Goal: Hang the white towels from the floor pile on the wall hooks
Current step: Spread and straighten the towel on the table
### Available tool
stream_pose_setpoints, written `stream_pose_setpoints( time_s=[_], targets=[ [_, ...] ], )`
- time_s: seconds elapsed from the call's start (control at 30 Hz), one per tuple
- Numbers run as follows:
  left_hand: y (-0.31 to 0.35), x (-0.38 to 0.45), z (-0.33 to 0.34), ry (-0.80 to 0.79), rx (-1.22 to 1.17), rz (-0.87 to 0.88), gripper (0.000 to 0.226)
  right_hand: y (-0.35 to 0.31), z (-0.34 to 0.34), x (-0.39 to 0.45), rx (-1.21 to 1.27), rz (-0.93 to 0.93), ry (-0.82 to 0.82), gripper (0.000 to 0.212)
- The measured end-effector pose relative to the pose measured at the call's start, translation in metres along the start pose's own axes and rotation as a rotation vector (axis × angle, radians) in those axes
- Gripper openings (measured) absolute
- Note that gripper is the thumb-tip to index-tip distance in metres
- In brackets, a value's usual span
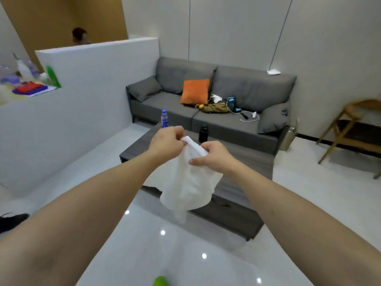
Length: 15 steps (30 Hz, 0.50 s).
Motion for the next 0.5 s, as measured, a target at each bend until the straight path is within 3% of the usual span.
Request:
stream_pose_setpoints(
  time_s=[0.17, 0.33, 0.43, 0.5],
  targets=[
    [0.062, 0.084, 0.023, 0.075, 0.004, 0.089, 0.006, 0.068, -0.103, 0.003, -0.135, 0.168, 0.195, 0.022],
    [0.097, 0.169, 0.047, 0.131, -0.149, -0.006, 0.018, 0.157, -0.217, -0.014, -0.413, 0.456, 0.411, 0.011],
    [0.126, 0.215, 0.089, 0.006, -0.099, -0.066, 0.035, 0.182, -0.267, -0.024, -0.553, 0.613, 0.451, 0.012],
    [0.17, 0.229, 0.134, -0.193, -0.076, 0.07, 0.042, 0.173, -0.301, -0.018, -0.56, 0.612, 0.508, 0.017]
  ],
)
Point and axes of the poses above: each hand's wrist, its own x-axis towards the middle knuckle, its own z-axis out of the palm, y = z × x, the point moved 9 cm from there along x, towards the middle knuckle
